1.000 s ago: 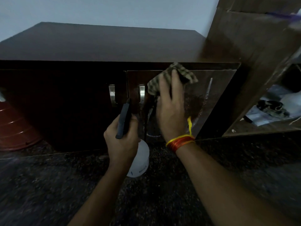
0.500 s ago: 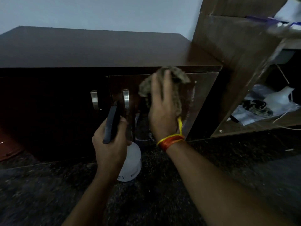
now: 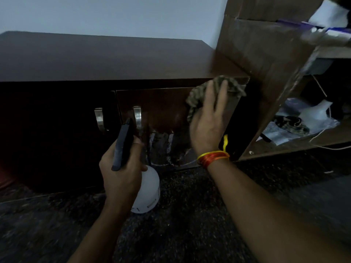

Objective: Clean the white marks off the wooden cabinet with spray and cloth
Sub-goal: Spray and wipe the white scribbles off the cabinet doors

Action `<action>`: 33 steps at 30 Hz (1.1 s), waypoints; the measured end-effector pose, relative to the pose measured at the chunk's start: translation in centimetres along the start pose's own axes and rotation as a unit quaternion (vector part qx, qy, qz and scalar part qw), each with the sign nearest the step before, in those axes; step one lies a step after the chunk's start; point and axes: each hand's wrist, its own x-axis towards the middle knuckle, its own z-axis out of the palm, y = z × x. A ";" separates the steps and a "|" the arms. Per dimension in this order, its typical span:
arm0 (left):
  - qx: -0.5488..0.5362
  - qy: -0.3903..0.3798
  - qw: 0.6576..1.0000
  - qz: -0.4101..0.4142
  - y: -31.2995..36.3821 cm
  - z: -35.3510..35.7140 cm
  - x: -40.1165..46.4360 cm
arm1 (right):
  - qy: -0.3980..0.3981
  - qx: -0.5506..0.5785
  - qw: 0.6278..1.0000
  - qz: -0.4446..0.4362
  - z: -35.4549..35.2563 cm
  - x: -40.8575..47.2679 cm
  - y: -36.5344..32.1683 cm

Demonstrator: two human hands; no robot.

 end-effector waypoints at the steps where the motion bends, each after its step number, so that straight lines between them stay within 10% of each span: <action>1: -0.001 -0.001 1.000 0.000 -0.1 0.2 0.0 | -0.019 -0.005 0.999 -0.035 0.2 -0.5 -0.9; 5: -0.003 -0.011 1.000 -0.003 -0.2 1.0 -0.5 | -0.067 0.006 0.991 -0.115 1.1 -1.2 -2.1; 12: 0.001 -0.018 1.000 -0.012 -0.1 1.2 -0.7 | 0.048 0.044 0.997 0.048 -0.9 1.6 2.9; 24: -0.001 -0.018 1.000 -0.006 0.2 0.8 -0.2 | 0.048 -0.006 0.998 -0.025 -0.1 0.9 0.5; 33: -0.006 -0.035 0.999 -0.007 0.2 1.0 -0.7 | 0.077 0.082 0.988 0.106 -1.7 2.6 2.5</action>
